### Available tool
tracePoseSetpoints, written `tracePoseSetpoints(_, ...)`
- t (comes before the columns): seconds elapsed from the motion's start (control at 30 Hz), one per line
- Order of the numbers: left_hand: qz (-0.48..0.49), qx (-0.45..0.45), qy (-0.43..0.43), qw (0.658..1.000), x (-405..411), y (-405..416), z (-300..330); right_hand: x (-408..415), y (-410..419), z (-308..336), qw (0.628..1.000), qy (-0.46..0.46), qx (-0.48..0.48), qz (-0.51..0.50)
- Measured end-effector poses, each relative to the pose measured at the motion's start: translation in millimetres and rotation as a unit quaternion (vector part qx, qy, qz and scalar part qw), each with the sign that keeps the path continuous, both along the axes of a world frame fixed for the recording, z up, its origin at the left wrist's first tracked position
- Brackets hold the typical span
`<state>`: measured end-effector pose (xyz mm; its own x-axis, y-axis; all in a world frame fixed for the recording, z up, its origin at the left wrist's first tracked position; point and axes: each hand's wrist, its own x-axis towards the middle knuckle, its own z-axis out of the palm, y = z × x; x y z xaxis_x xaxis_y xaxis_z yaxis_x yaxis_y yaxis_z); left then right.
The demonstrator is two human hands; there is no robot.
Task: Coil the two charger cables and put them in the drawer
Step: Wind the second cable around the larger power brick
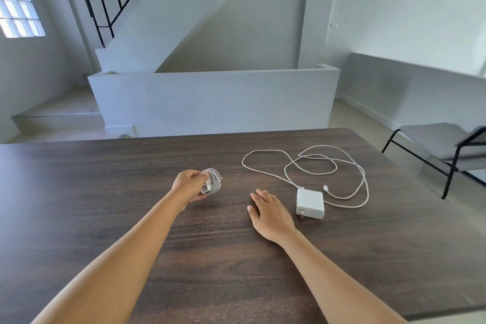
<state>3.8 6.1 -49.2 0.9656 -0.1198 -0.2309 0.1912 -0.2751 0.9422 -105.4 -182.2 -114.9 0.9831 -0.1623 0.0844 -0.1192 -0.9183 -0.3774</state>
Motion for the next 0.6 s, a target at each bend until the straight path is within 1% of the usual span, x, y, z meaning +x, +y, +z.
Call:
tracePoseSetpoints(0.07,0.009,0.018,-0.021,1.000,-1.7,-2.0,-9.6,1.3,1.6,-1.5,1.000,-0.015,-0.003,-0.005)
tracePoseSetpoints(0.23,0.022,0.123,-0.101,0.987,-14.1,-6.9,-29.7,0.7,0.0,-4.0,0.999,-0.036,0.003,-0.007)
tracePoseSetpoints(0.37,0.026,0.151,-0.111,0.982,-12.7,-8.5,-40.3,1.3,0.0,-5.9,0.999,-0.047,0.013,-0.011)
tracePoseSetpoints(0.43,0.039,0.172,-0.116,0.977,-13.0,-8.3,-43.9,-1.1,0.8,-7.5,0.997,-0.067,0.019,-0.016)
tracePoseSetpoints(0.47,0.051,0.182,-0.131,0.973,-14.7,-9.8,-44.2,-3.1,1.0,-7.4,0.996,-0.087,0.029,-0.022)
tracePoseSetpoints(0.53,0.077,0.206,-0.193,0.956,-22.5,-16.4,-37.5,-10.7,1.7,-5.6,0.986,-0.154,0.057,-0.034)
tracePoseSetpoints(0.6,0.079,0.219,-0.291,0.928,-30.1,-30.8,-29.3,-23.7,-1.5,-2.7,0.965,-0.256,0.058,-0.030)
